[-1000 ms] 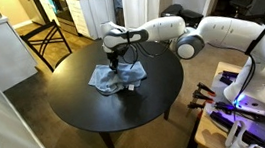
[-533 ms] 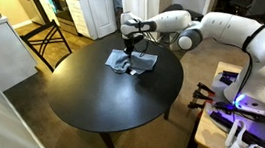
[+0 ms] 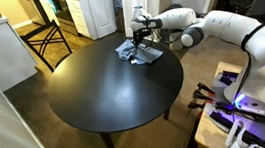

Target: Use the blue towel to wipe the table.

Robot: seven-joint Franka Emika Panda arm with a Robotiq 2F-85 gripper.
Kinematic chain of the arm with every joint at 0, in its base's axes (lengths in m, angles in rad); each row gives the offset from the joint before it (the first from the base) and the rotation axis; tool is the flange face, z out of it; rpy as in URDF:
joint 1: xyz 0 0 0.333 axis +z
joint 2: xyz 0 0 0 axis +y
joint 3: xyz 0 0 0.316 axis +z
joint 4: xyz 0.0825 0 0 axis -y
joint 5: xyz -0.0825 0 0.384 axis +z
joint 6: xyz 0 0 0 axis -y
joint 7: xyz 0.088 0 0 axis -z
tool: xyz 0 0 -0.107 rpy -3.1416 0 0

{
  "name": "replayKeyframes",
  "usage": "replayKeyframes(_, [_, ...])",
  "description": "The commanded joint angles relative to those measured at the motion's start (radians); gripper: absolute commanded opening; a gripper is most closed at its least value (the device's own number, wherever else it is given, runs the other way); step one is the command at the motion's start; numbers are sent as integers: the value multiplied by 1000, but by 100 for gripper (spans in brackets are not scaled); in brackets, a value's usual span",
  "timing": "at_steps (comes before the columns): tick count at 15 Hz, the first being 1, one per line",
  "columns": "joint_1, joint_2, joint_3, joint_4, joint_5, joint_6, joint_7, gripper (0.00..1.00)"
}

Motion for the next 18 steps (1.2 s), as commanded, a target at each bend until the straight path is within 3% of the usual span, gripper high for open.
replayKeyframes(1, [64,0,-38,-20,-30,36,142,3])
replayKeyframes(7, [280,3,-28,-44,-43,-2,86,3])
replayKeyframes(11, [347,3,-8,-18,-58,-31,61,3])
replayKeyframes(15, [363,2,-10,23,-62,-29,34,3])
replayKeyframes(16, [363,2,-16,33,-65,-27,43,31])
replayKeyframes(18, [358,-22,-15,13,-63,-11,46,37])
